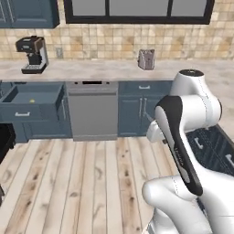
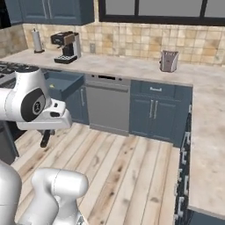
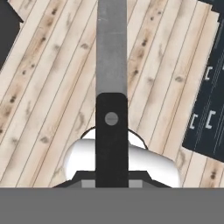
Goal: Pick up the metallic utensils from the counter and place them in the open drawer. Make sure not to pick up any wooden utensils.
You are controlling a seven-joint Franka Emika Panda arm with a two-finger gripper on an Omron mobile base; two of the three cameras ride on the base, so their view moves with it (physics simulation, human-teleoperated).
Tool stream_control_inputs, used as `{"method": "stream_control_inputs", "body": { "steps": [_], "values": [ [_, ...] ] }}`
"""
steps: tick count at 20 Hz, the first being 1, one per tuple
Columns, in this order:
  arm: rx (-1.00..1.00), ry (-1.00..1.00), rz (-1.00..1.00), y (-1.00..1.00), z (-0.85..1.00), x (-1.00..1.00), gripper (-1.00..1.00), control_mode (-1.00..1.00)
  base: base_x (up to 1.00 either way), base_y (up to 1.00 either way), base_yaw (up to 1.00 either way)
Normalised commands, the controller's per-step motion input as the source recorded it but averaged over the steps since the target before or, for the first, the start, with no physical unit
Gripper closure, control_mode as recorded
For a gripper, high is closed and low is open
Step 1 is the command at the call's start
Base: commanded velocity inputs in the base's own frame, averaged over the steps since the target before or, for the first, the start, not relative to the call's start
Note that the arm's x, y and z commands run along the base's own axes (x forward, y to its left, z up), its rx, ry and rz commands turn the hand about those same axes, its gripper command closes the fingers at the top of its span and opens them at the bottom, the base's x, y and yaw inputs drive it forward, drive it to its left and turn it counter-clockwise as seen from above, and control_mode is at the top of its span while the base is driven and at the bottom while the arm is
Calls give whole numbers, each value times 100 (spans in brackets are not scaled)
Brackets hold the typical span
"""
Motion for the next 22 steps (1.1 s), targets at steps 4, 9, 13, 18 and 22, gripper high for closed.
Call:
{"method": "stream_control_inputs", "body": {
  "steps": [4,9,13,18,22],
  "values": [
    [0,0,0,0,0,0,100,100,100,3,16],
    [0,0,0,0,0,0,100,100,98,5,17],
    [0,0,0,0,0,0,100,100,89,18,19],
    [0,0,0,0,0,0,100,100,81,26,27],
    [0,0,0,0,0,0,100,100,80,25,40]
  ]
}}
